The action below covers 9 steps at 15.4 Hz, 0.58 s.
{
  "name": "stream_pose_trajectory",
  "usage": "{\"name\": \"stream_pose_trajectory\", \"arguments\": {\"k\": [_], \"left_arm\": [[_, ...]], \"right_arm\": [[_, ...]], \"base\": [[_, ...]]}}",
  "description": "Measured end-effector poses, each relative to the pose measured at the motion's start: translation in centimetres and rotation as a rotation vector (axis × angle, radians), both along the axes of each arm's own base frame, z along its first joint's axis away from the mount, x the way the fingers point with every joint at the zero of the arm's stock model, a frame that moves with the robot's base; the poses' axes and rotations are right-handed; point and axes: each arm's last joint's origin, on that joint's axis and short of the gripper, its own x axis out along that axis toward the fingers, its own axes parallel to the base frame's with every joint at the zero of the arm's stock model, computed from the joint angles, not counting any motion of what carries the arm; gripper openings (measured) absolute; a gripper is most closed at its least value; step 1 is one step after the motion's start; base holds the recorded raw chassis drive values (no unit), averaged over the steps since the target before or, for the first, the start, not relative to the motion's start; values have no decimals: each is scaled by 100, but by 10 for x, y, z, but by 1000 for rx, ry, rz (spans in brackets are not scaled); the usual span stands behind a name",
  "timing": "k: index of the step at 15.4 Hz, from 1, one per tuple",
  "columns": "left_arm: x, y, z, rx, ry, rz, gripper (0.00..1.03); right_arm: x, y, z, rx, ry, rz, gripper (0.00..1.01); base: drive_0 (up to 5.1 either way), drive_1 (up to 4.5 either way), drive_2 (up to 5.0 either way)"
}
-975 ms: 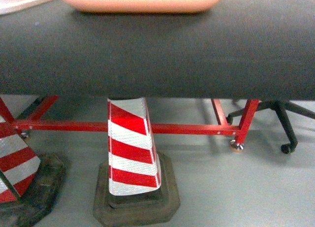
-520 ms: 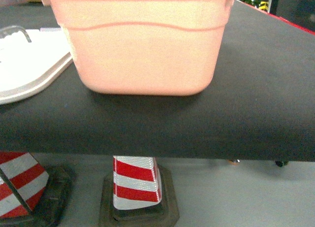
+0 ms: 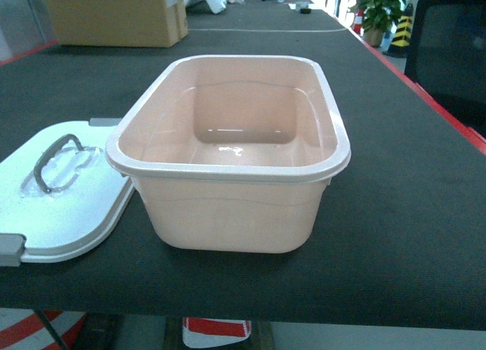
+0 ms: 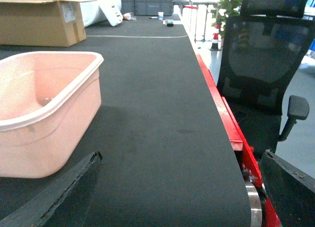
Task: Pick capacitor and pack into box
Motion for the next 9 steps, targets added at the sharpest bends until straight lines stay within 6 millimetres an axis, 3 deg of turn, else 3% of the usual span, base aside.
{"name": "stream_pose_trajectory", "arguments": {"k": [9], "left_arm": [[0, 0, 0, 0, -3, 0, 43]], "right_arm": [[0, 0, 0, 0, -2, -1, 98]], "base": [[0, 0, 0]]}}
